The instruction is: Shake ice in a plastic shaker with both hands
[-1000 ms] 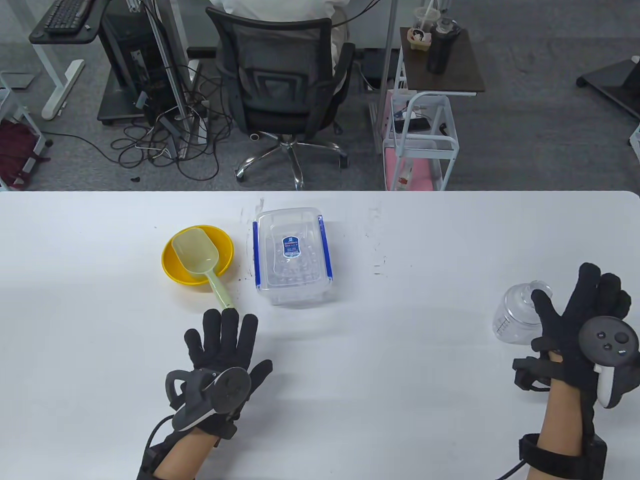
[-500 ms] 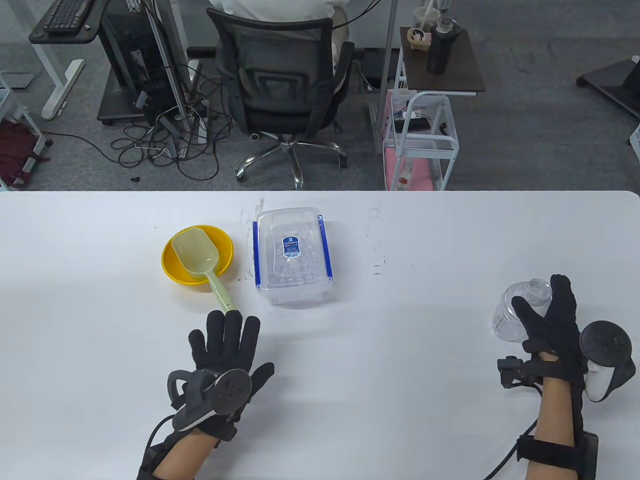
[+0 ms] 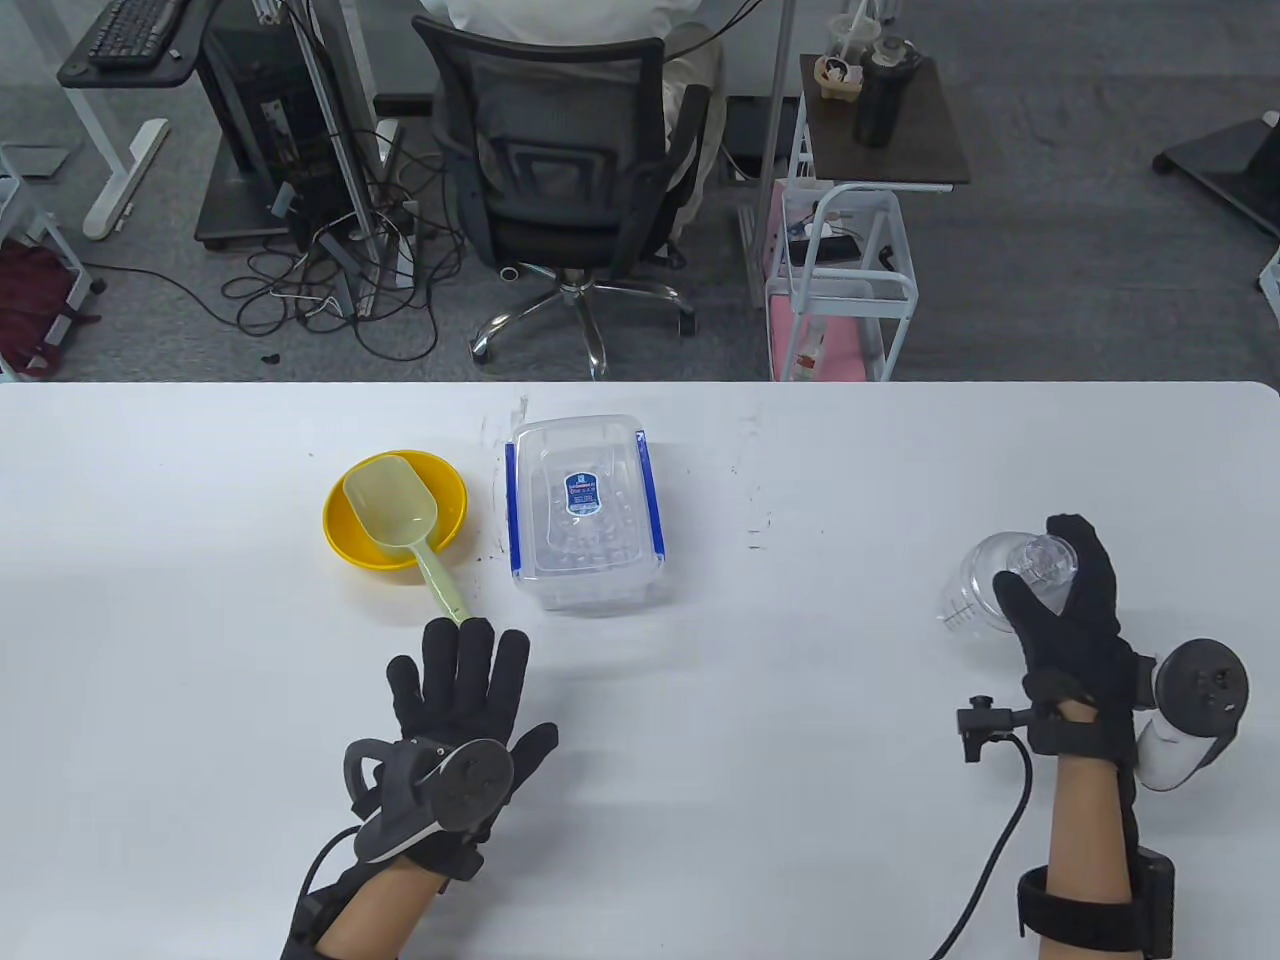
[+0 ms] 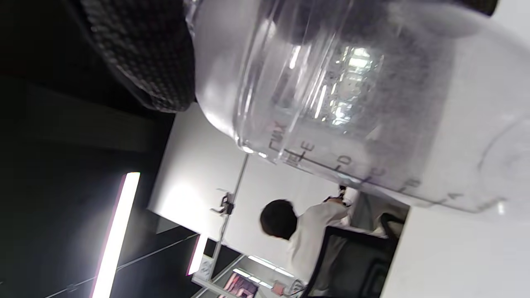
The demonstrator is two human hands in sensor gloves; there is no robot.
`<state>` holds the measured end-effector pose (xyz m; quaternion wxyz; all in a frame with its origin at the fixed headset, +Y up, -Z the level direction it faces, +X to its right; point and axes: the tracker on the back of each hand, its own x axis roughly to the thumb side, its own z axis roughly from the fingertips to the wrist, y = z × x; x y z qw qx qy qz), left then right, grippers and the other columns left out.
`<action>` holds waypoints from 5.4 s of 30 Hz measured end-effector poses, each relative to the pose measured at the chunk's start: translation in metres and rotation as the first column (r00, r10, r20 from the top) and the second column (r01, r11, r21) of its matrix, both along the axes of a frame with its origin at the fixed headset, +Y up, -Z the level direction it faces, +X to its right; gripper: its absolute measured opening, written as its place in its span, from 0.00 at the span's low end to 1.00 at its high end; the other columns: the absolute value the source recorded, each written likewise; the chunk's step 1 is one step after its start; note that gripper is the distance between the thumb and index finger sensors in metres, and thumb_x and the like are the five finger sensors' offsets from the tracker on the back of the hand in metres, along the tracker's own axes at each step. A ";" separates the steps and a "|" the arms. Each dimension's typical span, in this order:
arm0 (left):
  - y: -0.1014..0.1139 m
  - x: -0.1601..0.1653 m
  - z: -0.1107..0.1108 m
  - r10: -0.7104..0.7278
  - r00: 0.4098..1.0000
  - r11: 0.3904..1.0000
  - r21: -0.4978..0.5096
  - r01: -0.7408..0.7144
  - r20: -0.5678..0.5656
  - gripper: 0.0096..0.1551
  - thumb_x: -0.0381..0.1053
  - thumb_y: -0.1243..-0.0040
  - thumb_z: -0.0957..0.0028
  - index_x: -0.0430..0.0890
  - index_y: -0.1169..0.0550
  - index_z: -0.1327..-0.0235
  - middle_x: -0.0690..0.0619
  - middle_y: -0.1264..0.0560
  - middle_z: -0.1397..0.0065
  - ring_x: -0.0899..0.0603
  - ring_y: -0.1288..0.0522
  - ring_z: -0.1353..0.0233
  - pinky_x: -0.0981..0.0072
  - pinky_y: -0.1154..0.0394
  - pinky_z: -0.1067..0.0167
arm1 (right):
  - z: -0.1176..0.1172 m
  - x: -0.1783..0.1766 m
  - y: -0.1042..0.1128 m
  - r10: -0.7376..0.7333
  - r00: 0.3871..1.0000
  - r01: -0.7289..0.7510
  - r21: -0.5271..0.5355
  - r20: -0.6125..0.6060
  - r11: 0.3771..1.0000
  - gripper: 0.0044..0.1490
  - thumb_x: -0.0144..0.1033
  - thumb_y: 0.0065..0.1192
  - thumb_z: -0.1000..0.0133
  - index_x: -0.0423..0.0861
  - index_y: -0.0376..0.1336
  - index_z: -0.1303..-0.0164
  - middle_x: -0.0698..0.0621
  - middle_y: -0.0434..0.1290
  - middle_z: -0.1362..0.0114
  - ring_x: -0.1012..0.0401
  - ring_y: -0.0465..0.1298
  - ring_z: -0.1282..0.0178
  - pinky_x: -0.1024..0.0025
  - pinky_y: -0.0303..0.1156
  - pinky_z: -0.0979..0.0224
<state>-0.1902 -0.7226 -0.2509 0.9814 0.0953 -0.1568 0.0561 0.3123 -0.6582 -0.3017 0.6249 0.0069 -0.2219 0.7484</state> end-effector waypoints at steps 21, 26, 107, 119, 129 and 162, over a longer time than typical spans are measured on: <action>0.040 0.058 -0.003 0.617 0.697 0.768 -0.085 -0.635 0.365 0.66 0.75 0.38 0.53 0.46 0.58 0.19 0.37 0.49 0.16 0.27 0.38 0.20 0.31 0.37 0.29 | 0.043 -0.230 -0.010 -0.172 0.864 0.188 -0.013 -0.473 0.982 0.65 0.59 0.79 0.64 0.49 0.51 0.21 0.35 0.54 0.19 0.30 0.62 0.26 0.29 0.66 0.35; 0.031 0.049 -0.003 0.489 0.772 0.831 0.054 -0.554 0.406 0.68 0.79 0.37 0.55 0.43 0.54 0.19 0.40 0.40 0.19 0.34 0.26 0.25 0.38 0.28 0.32 | 0.046 -0.239 -0.018 -0.197 0.820 0.177 -0.090 -0.537 0.980 0.65 0.53 0.81 0.62 0.48 0.49 0.20 0.34 0.49 0.18 0.28 0.56 0.24 0.25 0.60 0.33; 0.080 0.183 -0.163 0.430 0.899 0.902 -0.084 -0.424 0.084 0.16 0.55 0.40 0.43 0.56 0.16 0.46 0.32 0.48 0.17 0.27 0.36 0.21 0.33 0.36 0.30 | 0.044 -0.084 -0.060 0.909 0.415 -0.893 -0.211 -0.039 0.398 0.66 0.71 0.65 0.67 0.67 0.45 0.15 0.49 0.39 0.07 0.39 0.36 0.10 0.28 0.30 0.20; 0.038 0.226 -0.200 0.055 0.994 0.986 -0.152 -0.068 -0.090 0.17 0.53 0.38 0.45 0.56 0.14 0.47 0.33 0.45 0.17 0.28 0.36 0.20 0.23 0.51 0.29 | 0.053 -0.078 -0.059 0.892 0.449 -0.879 -0.205 -0.048 0.431 0.66 0.71 0.66 0.67 0.67 0.45 0.15 0.48 0.40 0.07 0.39 0.36 0.10 0.27 0.30 0.21; 0.048 0.211 -0.206 -0.010 0.992 0.973 -0.231 -0.020 -0.128 0.20 0.56 0.38 0.45 0.54 0.15 0.43 0.40 0.43 0.15 0.29 0.44 0.16 0.23 0.55 0.28 | 0.052 -0.091 -0.063 0.902 0.423 -0.898 -0.177 -0.091 0.403 0.67 0.71 0.66 0.67 0.66 0.46 0.15 0.48 0.40 0.07 0.39 0.36 0.10 0.27 0.29 0.21; 0.016 0.049 -0.218 0.097 0.955 0.736 -0.626 -0.258 -0.280 0.55 0.66 0.40 0.51 0.56 0.55 0.18 0.40 0.71 0.19 0.27 0.70 0.20 0.31 0.54 0.26 | 0.048 -0.108 -0.076 0.881 0.426 -0.903 -0.154 -0.205 0.401 0.67 0.70 0.66 0.67 0.65 0.46 0.15 0.46 0.40 0.08 0.37 0.37 0.11 0.26 0.29 0.23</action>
